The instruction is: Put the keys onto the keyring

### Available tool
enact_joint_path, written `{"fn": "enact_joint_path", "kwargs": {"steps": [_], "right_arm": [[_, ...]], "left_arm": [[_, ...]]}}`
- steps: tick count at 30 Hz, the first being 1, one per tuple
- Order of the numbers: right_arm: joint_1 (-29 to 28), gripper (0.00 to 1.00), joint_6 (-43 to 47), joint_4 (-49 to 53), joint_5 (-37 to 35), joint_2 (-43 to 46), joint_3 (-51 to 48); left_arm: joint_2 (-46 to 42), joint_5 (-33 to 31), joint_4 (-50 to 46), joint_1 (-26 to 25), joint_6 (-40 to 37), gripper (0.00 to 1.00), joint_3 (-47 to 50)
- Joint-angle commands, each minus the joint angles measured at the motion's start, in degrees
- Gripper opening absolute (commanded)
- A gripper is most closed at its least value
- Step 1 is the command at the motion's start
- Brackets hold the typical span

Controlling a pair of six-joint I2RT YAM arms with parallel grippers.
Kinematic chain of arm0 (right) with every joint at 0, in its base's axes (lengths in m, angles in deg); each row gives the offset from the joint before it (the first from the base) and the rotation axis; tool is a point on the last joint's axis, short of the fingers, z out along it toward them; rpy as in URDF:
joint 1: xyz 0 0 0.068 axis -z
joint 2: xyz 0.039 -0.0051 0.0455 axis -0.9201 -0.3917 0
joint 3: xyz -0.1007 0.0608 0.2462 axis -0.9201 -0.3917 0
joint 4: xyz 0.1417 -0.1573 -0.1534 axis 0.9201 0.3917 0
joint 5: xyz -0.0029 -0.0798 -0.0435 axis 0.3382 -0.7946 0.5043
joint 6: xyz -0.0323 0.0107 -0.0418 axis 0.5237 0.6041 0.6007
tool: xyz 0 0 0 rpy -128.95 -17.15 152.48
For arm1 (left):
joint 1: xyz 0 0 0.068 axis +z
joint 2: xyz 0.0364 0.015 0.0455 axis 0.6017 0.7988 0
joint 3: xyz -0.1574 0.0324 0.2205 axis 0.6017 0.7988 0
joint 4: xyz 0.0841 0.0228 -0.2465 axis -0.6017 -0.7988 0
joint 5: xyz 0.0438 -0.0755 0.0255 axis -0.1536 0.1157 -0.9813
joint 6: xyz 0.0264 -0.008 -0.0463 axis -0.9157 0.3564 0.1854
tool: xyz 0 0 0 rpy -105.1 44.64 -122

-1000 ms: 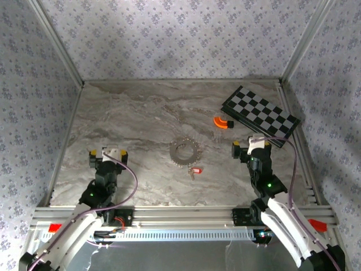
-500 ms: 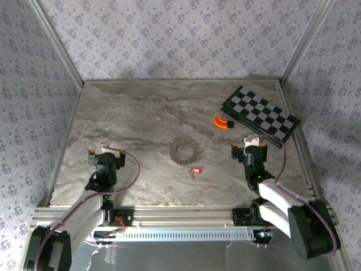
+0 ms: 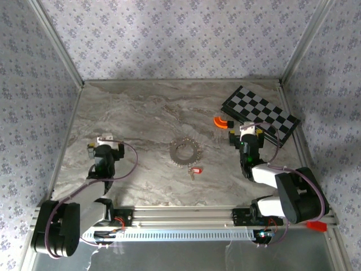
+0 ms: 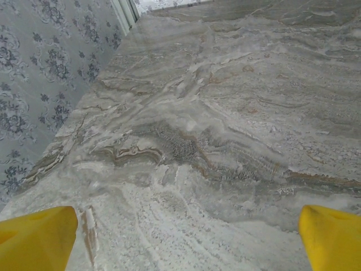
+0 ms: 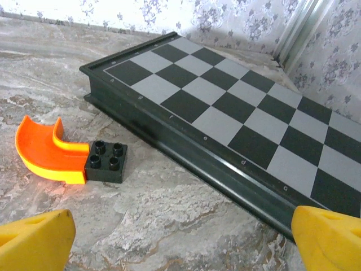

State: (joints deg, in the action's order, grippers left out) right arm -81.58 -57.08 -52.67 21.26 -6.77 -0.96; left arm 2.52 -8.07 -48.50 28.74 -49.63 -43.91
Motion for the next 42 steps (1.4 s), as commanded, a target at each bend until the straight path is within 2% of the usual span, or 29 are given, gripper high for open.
{"fn": "enact_joint_path", "kwargs": {"steps": [1,8,11,15,19,23,25,26,27,28,30,34,42], "right_arm": [[0.39,0.99,3.13,-4.73,-1.32,-1.80,0.03],[4.66,1.00,4.20,-15.87,-1.58,-10.25,0.05],[6.28,1.00,-0.25,-8.51,1.00,-8.46,1.58],[6.81,1.00,1.34,-10.32,1.79,-9.20,1.73],[7.50,1.00,0.87,-8.77,3.59,-9.10,2.25],[9.33,0.99,-1.00,-8.51,5.84,-9.00,2.02],[11.25,1.00,-3.38,-8.71,8.22,-9.45,1.59],[11.93,0.99,-4.92,-9.87,7.73,-10.96,1.30],[11.52,1.00,-1.47,-14.69,6.82,-13.69,1.44],[10.70,1.00,-1.01,-14.26,5.39,-14.19,1.95],[11.55,1.00,-4.66,-7.92,7.33,-12.32,3.09],[14.34,1.00,-4.89,-6.57,9.66,-12.14,3.93],[13.58,1.00,-4.02,-8.03,8.04,-12.63,3.77]], "left_arm": [[2.86,2.20,6.84,0.71,0.79,1.00,-2.65],[10.25,5.83,10.34,2.38,1.32,1.00,-5.96],[12.50,6.30,12.40,2.54,1.48,1.00,-6.61],[16.72,7.63,14.39,2.54,1.78,1.00,-8.76],[23.55,6.86,22.29,2.71,1.08,1.00,-8.54],[25.71,7.48,23.50,3.79,2.48,1.00,-8.74],[29.33,7.09,27.46,4.75,3.30,1.00,-8.92],[29.97,6.62,26.06,4.78,3.35,1.00,-9.72],[28.52,6.74,20.50,4.81,3.82,1.00,-11.19],[28.67,6.87,20.26,4.77,3.91,1.00,-11.85],[29.19,6.20,22.03,4.89,3.98,1.00,-11.27],[28.87,6.80,17.77,5.88,5.25,1.00,-13.22],[28.91,8.21,17.29,7.01,6.05,1.00,-13.40]]}}
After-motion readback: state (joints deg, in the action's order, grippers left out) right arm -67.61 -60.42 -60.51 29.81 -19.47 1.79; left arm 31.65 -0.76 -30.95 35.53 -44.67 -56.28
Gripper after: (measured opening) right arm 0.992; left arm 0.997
